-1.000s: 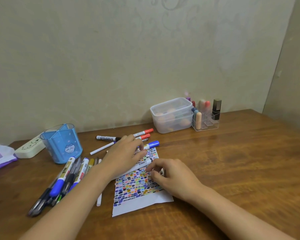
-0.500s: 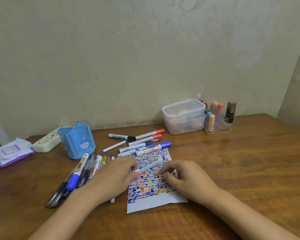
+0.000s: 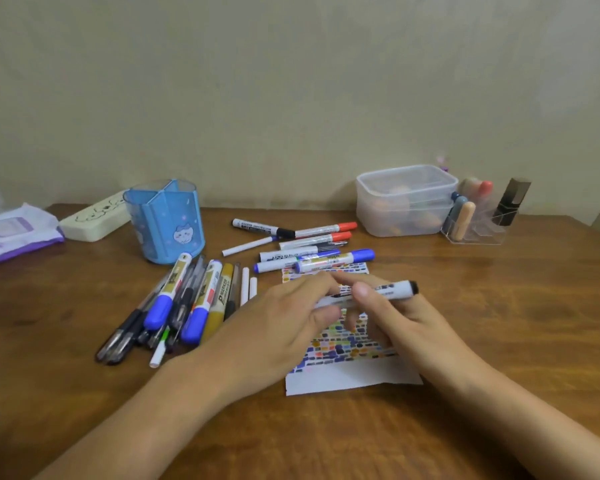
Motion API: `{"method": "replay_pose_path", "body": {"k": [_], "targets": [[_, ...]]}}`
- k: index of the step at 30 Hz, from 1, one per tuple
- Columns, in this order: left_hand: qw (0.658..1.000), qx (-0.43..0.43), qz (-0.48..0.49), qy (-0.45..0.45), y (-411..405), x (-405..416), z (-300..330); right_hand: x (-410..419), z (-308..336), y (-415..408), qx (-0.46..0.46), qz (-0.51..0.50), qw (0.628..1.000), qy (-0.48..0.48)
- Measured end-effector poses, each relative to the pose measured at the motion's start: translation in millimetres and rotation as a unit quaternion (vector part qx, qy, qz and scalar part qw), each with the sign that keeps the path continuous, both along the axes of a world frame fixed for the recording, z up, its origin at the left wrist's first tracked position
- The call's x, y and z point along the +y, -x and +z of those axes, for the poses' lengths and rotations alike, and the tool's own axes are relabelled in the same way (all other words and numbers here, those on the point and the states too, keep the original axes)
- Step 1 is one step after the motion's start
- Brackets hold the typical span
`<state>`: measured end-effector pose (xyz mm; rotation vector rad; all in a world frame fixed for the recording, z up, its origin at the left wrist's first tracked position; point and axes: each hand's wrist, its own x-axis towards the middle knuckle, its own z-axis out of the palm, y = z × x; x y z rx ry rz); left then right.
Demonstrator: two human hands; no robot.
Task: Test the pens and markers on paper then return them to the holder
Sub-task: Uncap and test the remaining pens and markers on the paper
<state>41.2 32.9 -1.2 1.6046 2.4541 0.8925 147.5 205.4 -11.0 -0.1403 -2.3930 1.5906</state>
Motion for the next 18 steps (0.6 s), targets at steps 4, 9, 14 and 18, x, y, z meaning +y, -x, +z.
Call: {"method": "replay_pose_path", "body": {"k": [4,9,14,18], "targets": [[0.999,-0.002,-0.039,-0.009,2,0,-2,-6,-3,2,0.002,-0.007,0.998,0.065],[0.997,-0.043,-0.068,0.002,8,-2,2,-5,-10,-1,0.004,0.0,0.997,0.071],[0.993,-0.086,-0.083,0.001,10,-5,6,0,-18,13,-0.03,0.028,0.996,0.079],[0.992,-0.095,-0.088,0.01,9,-5,8,2,-21,12,-0.022,0.049,0.994,0.097]]}}
